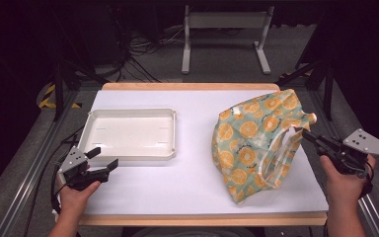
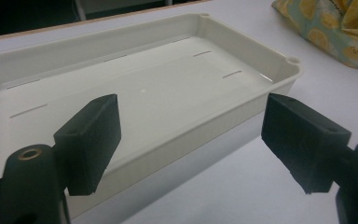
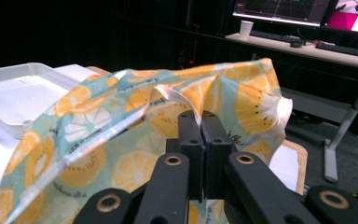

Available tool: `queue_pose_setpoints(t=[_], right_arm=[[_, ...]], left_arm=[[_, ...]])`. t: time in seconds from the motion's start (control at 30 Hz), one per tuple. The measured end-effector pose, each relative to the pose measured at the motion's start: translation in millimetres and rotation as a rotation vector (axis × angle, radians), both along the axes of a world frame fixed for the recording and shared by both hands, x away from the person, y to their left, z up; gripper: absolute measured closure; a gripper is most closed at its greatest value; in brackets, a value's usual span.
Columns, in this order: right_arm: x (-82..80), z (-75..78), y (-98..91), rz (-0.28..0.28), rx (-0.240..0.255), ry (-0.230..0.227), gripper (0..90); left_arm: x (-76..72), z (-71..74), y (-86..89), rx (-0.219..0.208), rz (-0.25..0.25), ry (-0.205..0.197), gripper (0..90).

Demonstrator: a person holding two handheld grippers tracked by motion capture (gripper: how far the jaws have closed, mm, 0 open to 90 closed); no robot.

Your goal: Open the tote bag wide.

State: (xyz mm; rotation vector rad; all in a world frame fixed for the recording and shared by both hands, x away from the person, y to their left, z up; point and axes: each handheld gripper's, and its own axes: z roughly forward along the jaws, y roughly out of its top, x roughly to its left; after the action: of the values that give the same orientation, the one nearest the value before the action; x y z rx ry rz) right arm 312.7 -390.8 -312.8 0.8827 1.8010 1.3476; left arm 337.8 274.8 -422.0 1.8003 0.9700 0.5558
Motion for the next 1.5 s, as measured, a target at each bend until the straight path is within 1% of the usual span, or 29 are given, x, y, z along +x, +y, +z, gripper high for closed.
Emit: queue_pose_setpoints(t=[0.1, 0.17, 0.2, 0.23, 0.27, 0.37, 0.43, 0.47, 0.5, 0.53, 0.57, 0.6, 0.63, 0.67, 0.7, 0.73, 0.77, 0.8, 0.93, 1.07, 1.23, 1.27, 1.3, 1.5], right_arm=[[-0.6, 2.4, 1.8, 0.008, -0.001, -0.005, 89.4], [-0.1, 7.4, 5.5, 0.027, 0.001, -0.011, 89.4], [0.3, 9.9, 7.4, 0.033, -0.005, -0.014, 89.4], [0.3, 9.9, 7.4, 0.033, -0.005, -0.014, 89.4], [0.9, 12.6, 9.6, 0.040, -0.009, -0.017, 89.4], [3.7, 21.3, 18.7, 0.075, -0.016, -0.018, 89.4], [4.7, 27.7, 26.4, 0.095, -0.027, -0.029, 89.4], [5.2, 31.9, 31.3, 0.113, -0.029, -0.034, 89.3], [5.2, 31.9, 31.3, 0.113, -0.029, -0.034, 89.3], [6.5, 36.9, 38.3, 0.135, -0.026, -0.040, 89.3], [6.5, 36.9, 38.3, 0.135, -0.026, -0.040, 89.3], [7.6, 39.2, 41.5, 0.148, -0.028, -0.045, 89.3], [9.8, 43.3, 48.6, 0.175, -0.024, -0.042, 89.2], [11.2, 45.2, 52.2, 0.187, -0.028, -0.041, 89.2], [11.2, 45.2, 52.2, 0.187, -0.028, -0.041, 89.2], [14.4, 49.3, 60.4, 0.214, -0.033, -0.042, 89.1], [14.4, 49.3, 60.4, 0.214, -0.033, -0.042, 89.1], [16.8, 52.7, 68.4, 0.228, -0.045, -0.044, 89.0], [22.1, 58.3, 82.2, 0.261, -0.063, -0.055, 88.9], [29.9, 61.7, 95.9, 0.296, -0.066, -0.056, 88.7], [43.9, 64.7, 109.0, 0.341, -0.046, -0.056, 88.1], [43.9, 64.7, 109.0, 0.341, -0.046, -0.056, 88.1], [49.8, 65.5, 113.2, 0.350, -0.034, -0.051, 88.2], [58.0, 66.7, 120.5, 0.364, -0.029, -0.050, 88.3]], left_arm=[[0.0, -0.1, -0.2, -0.001, 0.002, -0.001, 20.4], [0.3, 0.3, -0.3, -0.001, 0.001, -0.001, 20.4], [0.6, 0.6, -0.5, 0.002, 0.002, -0.004, 20.4], [0.6, 0.6, -0.5, 0.002, 0.002, -0.004, 20.4], [1.0, 1.2, -1.3, -0.004, 0.006, -0.004, 20.4], [2.5, 2.7, -2.6, -0.022, 0.003, 0.000, 20.4], [2.3, 3.8, -6.0, -0.009, -0.009, -0.007, 20.4], [1.8, 3.6, -7.9, -0.010, -0.012, -0.006, 20.4], [1.8, 3.6, -7.9, -0.010, -0.012, -0.006, 20.4], [1.1, 3.7, -9.7, 0.004, -0.021, -0.007, 20.4], [1.1, 3.7, -9.7, 0.004, -0.021, -0.007, 20.3], [0.8, 3.7, -10.4, 0.007, -0.023, -0.007, 20.3], [0.7, 3.7, -10.5, 0.006, -0.024, -0.007, 20.4], [0.7, 3.7, -10.5, 0.006, -0.024, -0.007, 20.3], [1.0, 3.8, -10.1, 0.005, -0.024, -0.008, 20.3], [1.4, 3.8, -9.5, -0.001, -0.021, -0.004, 20.4], [1.4, 3.8, -9.5, -0.001, -0.021, -0.004, 20.4], [1.7, 3.6, -9.4, -0.007, -0.020, -0.003, 20.4], [2.2, 3.3, -10.4, -0.004, -0.020, 0.000, 20.4], [1.6, 3.7, -12.5, 0.004, -0.032, -0.002, 20.2], [1.3, 3.8, -14.8, 0.008, -0.039, -0.003, 20.2], [1.3, 3.8, -14.8, 0.008, -0.039, -0.003, 20.2], [1.1, 3.9, -14.9, 0.008, -0.039, -0.002, 20.2], [1.0, 5.1, -16.8, 0.005, -0.048, -0.007, 20.1]])
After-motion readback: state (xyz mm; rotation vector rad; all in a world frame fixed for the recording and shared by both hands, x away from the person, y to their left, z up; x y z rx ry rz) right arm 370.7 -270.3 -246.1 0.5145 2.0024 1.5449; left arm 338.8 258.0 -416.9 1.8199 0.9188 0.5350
